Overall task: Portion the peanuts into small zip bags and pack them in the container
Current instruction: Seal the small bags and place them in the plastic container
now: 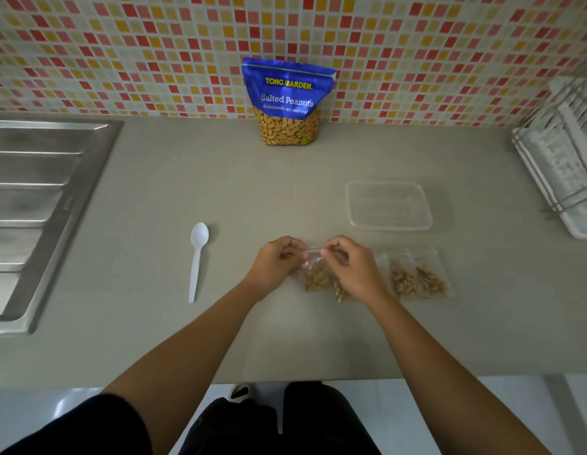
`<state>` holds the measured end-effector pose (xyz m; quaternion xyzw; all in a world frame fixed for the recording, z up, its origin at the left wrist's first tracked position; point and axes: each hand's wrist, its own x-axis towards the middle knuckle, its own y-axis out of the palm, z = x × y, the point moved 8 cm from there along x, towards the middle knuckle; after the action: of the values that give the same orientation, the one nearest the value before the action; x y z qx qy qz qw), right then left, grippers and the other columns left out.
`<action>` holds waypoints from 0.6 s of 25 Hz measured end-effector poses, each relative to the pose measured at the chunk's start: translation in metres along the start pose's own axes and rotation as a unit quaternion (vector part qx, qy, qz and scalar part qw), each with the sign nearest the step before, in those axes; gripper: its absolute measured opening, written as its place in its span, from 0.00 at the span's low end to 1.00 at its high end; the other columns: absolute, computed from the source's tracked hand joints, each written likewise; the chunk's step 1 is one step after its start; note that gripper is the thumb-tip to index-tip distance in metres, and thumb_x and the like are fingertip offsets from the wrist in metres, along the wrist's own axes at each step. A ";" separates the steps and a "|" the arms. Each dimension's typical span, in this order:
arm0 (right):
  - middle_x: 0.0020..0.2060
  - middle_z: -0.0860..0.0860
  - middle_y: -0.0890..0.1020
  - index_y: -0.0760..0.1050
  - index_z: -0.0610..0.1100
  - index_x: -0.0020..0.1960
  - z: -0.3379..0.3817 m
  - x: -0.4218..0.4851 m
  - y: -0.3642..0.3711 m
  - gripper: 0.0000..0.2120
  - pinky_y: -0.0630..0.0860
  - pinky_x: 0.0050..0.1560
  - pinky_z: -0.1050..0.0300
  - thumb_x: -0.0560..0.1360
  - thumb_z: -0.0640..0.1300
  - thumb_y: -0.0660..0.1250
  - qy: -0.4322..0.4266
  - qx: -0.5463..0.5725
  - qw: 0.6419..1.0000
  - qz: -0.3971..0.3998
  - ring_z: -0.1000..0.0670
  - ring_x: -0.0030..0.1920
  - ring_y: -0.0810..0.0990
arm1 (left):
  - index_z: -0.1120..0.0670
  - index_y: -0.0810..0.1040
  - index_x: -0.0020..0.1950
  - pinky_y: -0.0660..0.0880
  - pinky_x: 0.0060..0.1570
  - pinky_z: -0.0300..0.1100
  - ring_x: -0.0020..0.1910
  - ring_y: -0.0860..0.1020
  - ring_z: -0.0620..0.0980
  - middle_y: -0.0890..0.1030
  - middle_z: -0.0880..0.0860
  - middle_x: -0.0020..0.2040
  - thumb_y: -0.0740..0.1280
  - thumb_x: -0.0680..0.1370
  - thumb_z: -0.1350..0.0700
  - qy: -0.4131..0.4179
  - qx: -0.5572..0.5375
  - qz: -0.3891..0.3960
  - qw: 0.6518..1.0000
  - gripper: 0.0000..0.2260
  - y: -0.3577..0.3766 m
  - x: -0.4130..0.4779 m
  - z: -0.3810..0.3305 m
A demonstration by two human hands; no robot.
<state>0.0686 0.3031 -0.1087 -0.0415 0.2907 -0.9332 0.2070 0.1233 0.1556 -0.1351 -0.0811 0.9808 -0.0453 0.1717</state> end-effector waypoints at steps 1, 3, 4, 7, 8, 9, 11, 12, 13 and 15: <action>0.40 0.56 0.82 0.76 0.50 0.43 -0.006 -0.003 0.003 0.04 0.74 0.47 0.66 0.75 0.43 0.67 0.053 0.097 0.994 -0.009 0.61 0.42 0.80 | 0.56 0.76 0.46 0.74 0.33 0.32 0.31 0.78 0.40 0.80 0.52 0.34 0.69 0.74 0.63 -0.010 -0.039 0.011 0.999 0.04 0.001 -0.001 -0.002; 0.41 0.54 0.82 0.76 0.50 0.44 -0.014 -0.009 0.010 0.04 0.75 0.46 0.67 0.76 0.42 0.66 0.104 0.202 0.973 -0.030 0.62 0.41 0.80 | 0.56 0.77 0.46 0.74 0.32 0.31 0.31 0.79 0.40 0.80 0.52 0.36 0.68 0.75 0.64 -0.023 -0.077 0.035 0.996 0.04 0.002 -0.004 -0.004; 0.42 0.53 0.83 0.77 0.50 0.45 -0.016 -0.012 0.016 0.04 0.75 0.47 0.66 0.75 0.41 0.66 0.117 0.230 0.966 -0.032 0.60 0.41 0.81 | 0.57 0.76 0.46 0.74 0.32 0.31 0.31 0.79 0.40 0.80 0.53 0.36 0.68 0.75 0.65 -0.027 -0.083 0.044 0.995 0.04 0.001 -0.006 -0.005; 0.40 0.51 0.84 0.79 0.50 0.43 -0.019 -0.019 0.032 0.04 0.76 0.48 0.59 0.75 0.42 0.68 0.137 0.256 0.956 -0.046 0.55 0.41 0.81 | 0.58 0.77 0.49 0.76 0.34 0.32 0.32 0.79 0.41 0.79 0.54 0.39 0.68 0.75 0.64 -0.028 -0.039 0.059 0.997 0.04 -0.010 -0.010 -0.006; 0.40 0.50 0.84 0.79 0.48 0.43 -0.020 -0.021 0.037 0.03 0.77 0.49 0.57 0.74 0.43 0.68 0.144 0.257 0.954 -0.051 0.54 0.41 0.82 | 0.58 0.78 0.49 0.78 0.35 0.34 0.35 0.79 0.43 0.78 0.53 0.40 0.68 0.75 0.63 -0.017 0.005 0.061 0.998 0.04 -0.015 -0.010 -0.009; 0.40 0.48 0.85 0.80 0.47 0.44 -0.019 -0.023 0.041 0.03 0.77 0.49 0.56 0.75 0.43 0.68 0.146 0.256 0.954 -0.051 0.52 0.41 0.82 | 0.57 0.79 0.49 0.79 0.37 0.36 0.37 0.78 0.45 0.79 0.52 0.41 0.69 0.75 0.61 0.002 0.062 0.060 0.996 0.04 -0.020 -0.010 -0.012; 0.40 0.47 0.84 0.79 0.45 0.44 -0.014 -0.025 0.049 0.03 0.76 0.46 0.58 0.75 0.42 0.67 0.144 0.257 0.954 -0.050 0.52 0.40 0.81 | 0.56 0.81 0.47 0.77 0.41 0.35 0.39 0.78 0.47 0.80 0.52 0.41 0.70 0.74 0.58 0.067 0.198 0.054 0.976 0.04 -0.026 -0.009 -0.025; 0.39 0.48 0.84 0.79 0.46 0.43 -0.010 -0.026 0.051 0.03 0.76 0.44 0.60 0.75 0.42 0.67 0.138 0.257 0.955 -0.052 0.53 0.39 0.81 | 0.56 0.81 0.46 0.74 0.42 0.33 0.40 0.77 0.48 0.81 0.52 0.41 0.70 0.74 0.57 0.101 0.261 0.054 0.959 0.03 -0.026 -0.009 -0.031; 0.38 0.49 0.84 0.79 0.46 0.43 -0.007 -0.027 0.053 0.03 0.76 0.42 0.63 0.75 0.41 0.67 0.133 0.257 0.956 -0.055 0.54 0.38 0.81 | 0.56 0.82 0.45 0.71 0.41 0.31 0.41 0.77 0.48 0.81 0.52 0.40 0.69 0.74 0.57 0.125 0.308 0.056 0.942 0.04 -0.024 -0.010 -0.037; 0.37 0.50 0.83 0.78 0.45 0.44 -0.001 -0.029 0.056 0.02 0.76 0.40 0.67 0.75 0.41 0.67 0.128 0.273 0.951 -0.062 0.59 0.36 0.80 | 0.56 0.82 0.45 0.69 0.40 0.32 0.40 0.76 0.47 0.80 0.50 0.40 0.67 0.74 0.57 0.147 0.357 0.070 0.920 0.05 -0.021 -0.011 -0.043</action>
<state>0.1147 0.2743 -0.1397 0.1189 0.0455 -0.9854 0.1134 0.1218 0.1400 -0.0892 0.0617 0.9167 -0.3920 0.0455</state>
